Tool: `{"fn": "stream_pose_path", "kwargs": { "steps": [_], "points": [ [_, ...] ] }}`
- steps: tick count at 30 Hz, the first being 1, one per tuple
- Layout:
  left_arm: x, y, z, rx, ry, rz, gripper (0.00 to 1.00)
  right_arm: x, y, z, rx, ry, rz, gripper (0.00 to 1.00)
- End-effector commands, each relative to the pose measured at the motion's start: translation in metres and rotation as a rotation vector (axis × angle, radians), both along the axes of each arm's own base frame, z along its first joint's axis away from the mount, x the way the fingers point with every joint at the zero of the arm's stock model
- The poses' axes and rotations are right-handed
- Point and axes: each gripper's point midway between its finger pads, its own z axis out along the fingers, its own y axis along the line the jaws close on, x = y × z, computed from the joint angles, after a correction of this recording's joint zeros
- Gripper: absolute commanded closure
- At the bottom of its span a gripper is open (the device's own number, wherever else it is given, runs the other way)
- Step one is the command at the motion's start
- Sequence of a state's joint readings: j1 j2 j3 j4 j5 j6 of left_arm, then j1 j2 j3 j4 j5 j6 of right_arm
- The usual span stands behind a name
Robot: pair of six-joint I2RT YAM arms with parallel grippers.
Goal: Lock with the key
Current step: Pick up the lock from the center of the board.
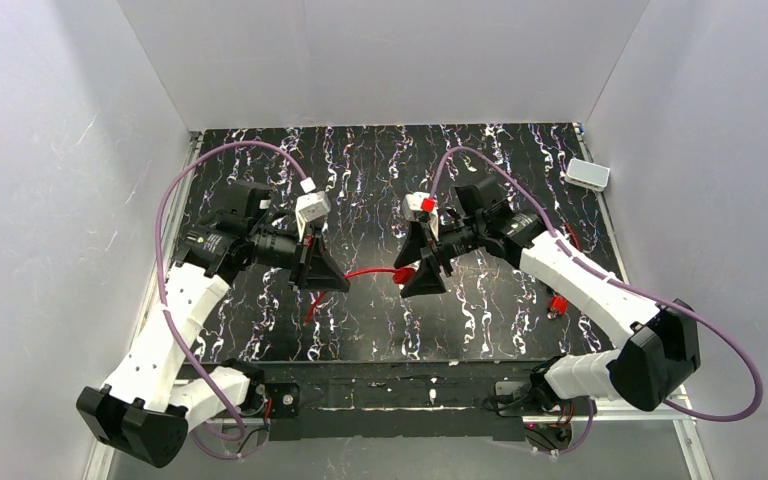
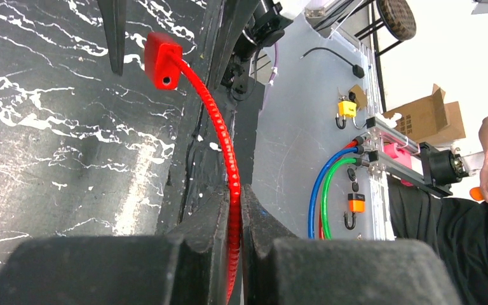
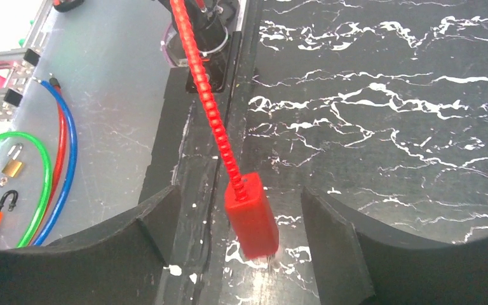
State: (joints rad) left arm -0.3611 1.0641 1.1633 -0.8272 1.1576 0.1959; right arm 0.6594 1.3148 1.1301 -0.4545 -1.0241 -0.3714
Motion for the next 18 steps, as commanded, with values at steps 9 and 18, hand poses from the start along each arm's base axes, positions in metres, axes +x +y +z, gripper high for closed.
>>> {"fn": "stream_pose_path", "kwargs": {
  "steps": [9,18],
  "points": [
    [-0.001,0.000,0.038,-0.136,-0.055,-0.006,1.00,-0.012,0.003,0.014,0.084,0.026,0.081,0.44],
    [0.009,0.001,0.035,-0.149,-0.030,0.038,1.00,-0.022,0.000,0.027,0.102,0.041,0.106,0.71]
  ]
}}
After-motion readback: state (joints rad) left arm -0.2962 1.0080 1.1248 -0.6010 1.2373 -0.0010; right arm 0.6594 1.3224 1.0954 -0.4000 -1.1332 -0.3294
